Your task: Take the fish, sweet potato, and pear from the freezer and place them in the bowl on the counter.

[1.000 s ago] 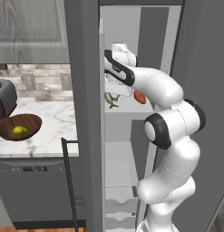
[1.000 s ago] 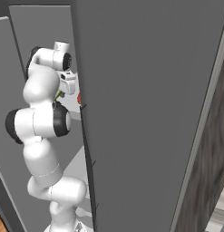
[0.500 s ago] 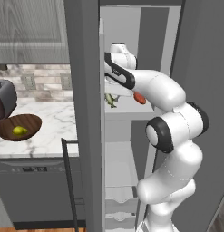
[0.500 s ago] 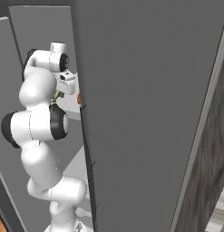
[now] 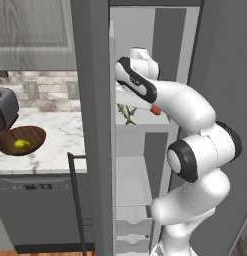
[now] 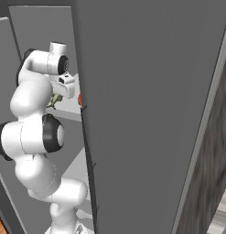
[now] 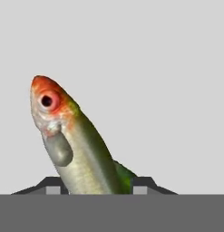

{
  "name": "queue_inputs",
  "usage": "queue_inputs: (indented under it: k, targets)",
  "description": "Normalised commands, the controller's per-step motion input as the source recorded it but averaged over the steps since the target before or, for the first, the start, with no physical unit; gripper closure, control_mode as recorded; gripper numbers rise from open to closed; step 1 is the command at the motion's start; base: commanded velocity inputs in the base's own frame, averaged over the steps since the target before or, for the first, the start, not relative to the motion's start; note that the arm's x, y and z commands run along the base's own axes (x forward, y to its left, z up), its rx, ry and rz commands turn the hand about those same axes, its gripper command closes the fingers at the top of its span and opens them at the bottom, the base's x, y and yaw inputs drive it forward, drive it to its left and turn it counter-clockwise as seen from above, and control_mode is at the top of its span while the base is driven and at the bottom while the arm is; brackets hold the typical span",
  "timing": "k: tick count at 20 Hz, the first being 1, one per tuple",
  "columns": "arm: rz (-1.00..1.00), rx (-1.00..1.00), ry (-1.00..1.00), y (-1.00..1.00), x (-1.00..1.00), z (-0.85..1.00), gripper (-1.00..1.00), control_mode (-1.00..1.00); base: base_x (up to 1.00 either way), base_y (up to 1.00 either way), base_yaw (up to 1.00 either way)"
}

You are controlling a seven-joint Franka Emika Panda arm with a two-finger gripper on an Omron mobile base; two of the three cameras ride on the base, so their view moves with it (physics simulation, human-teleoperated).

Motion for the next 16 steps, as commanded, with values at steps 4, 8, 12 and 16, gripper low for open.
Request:
queue_inputs:
  k: [4,8,12,16]
  targets:
    - [0.0,0.04,-0.09,-0.05,-0.45,0.0,1.0,-1.0,0.0,0.0,0.0]
    - [0.0,0.01,-0.15,-0.01,-0.41,0.0,1.0,-1.0,0.0,0.0,0.0]
    - [0.0,0.0,-0.05,0.0,-0.04,0.0,1.0,-1.0,0.0,0.0,0.0]
    - [0.0,0.0,0.0,-0.01,0.55,-0.21,1.0,-1.0,0.0,0.0,0.0]
